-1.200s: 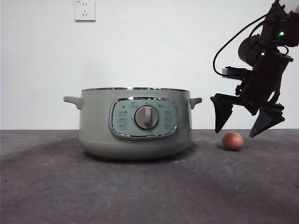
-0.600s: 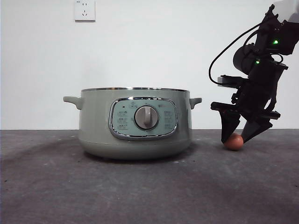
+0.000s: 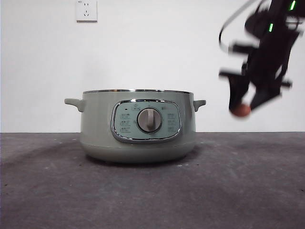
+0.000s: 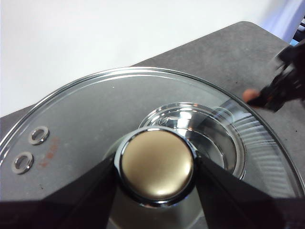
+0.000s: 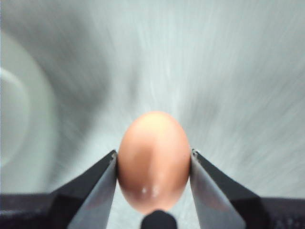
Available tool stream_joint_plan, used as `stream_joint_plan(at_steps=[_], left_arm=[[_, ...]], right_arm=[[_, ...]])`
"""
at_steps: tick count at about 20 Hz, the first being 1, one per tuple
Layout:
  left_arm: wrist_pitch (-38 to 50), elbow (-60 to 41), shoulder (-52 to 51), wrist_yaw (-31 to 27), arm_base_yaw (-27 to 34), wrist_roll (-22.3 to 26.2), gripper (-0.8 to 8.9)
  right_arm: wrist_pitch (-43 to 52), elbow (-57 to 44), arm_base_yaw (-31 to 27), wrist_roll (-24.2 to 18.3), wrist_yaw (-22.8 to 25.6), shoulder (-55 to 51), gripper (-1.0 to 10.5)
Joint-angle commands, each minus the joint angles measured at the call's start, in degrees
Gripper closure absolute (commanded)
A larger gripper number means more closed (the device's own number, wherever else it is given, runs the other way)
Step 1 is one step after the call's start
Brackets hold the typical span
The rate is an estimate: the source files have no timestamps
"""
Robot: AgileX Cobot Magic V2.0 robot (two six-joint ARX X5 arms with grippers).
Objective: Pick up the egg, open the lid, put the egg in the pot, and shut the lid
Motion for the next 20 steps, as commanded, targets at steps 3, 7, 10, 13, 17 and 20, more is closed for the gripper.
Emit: stream_joint_plan(at_steps=[3, 7, 10, 13, 17, 20], left_arm=[[2.6, 0.6, -0.6, 0.7, -0.3, 0.7, 8.20], [2.1, 0.6, -1.1, 0.7, -0.2, 0.7, 8.20], [1.1, 0.6, -2.0, 0.6, -0.2, 0.8, 8.20], [0.8, 0.6, -3.4, 0.7, -0.1, 0.7, 8.20], [0.7, 0.6, -4.3, 0.6, -0.1, 0.7, 8.20], [0.3, 0.6, -4.5, 0.7, -0.1, 0.7, 8.20]], right_arm=[[-3.0, 6.9, 4.1, 0.3, -1.4, -5.2, 9.6], [-4.8, 17.1, 12.8, -0.4, -2.0, -2.7, 9.6], [-5.0, 23.3, 18.0, -1.0, -1.9, 2.6, 9.6], [-5.4, 27.6, 21.4, -1.0, -1.9, 9.7, 9.6], [-6.6, 30.4, 23.3, -1.1, -1.9, 16.5, 9.6], [-7.0, 30.8, 24.3, -1.2, -1.7, 21.5, 9.6]])
